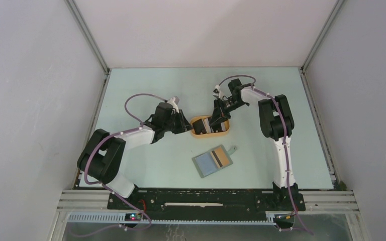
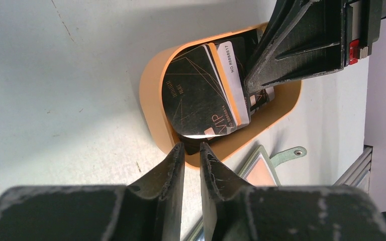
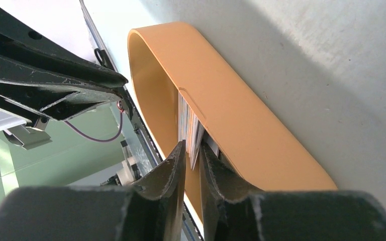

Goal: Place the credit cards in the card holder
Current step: Pick up the credit card from the storage box.

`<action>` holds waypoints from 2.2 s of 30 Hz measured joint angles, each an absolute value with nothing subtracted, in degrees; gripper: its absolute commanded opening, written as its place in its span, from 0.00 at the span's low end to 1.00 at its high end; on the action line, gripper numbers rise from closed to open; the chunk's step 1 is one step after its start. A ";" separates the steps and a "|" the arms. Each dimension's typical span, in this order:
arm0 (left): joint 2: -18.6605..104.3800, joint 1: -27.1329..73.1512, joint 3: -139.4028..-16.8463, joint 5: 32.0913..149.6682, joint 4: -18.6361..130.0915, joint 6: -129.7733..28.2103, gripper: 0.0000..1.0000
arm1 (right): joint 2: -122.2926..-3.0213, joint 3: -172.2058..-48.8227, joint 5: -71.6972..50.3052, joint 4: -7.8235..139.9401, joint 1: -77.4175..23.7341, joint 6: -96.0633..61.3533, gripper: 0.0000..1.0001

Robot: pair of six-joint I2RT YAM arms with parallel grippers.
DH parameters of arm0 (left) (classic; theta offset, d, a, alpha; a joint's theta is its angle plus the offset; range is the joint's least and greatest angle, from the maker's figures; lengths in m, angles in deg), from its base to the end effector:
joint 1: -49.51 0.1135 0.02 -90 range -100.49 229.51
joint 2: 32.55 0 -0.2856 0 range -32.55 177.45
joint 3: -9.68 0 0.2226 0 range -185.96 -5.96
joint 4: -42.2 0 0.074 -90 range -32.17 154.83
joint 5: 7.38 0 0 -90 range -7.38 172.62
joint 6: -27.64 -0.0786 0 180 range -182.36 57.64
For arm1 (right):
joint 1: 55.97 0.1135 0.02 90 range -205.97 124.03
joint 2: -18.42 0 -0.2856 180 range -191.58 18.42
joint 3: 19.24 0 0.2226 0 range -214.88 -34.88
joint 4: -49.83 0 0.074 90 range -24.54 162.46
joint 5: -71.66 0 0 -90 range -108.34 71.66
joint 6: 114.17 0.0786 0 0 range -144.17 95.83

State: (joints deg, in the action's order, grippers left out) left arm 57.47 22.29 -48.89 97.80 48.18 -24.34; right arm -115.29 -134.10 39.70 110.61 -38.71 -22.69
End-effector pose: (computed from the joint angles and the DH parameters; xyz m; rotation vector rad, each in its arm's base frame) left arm 0.2832 -0.1688 0.1919 -0.0672 2.3564 -0.8903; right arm 0.4088 0.1969 0.1343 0.5118 -2.6899 -1.5373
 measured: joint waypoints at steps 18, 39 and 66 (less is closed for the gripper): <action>57.47 22.29 -48.89 97.82 47.88 -24.34 0.22 | -114.85 -132.70 38.96 109.21 -39.08 -22.13 0.00; 54.43 22.29 -46.01 97.78 46.21 -24.25 0.25 | -101.89 -128.02 28.40 108.86 -39.11 -25.99 0.00; 28.66 18.68 -28.74 101.08 32.12 -13.63 0.71 | -85.49 -113.03 41.06 104.34 -41.31 -29.43 0.00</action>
State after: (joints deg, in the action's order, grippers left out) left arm 28.66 18.68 -28.74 101.08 32.12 -13.63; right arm -85.49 -113.03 41.06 104.34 -41.31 -29.43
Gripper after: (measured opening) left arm 0.693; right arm 0.006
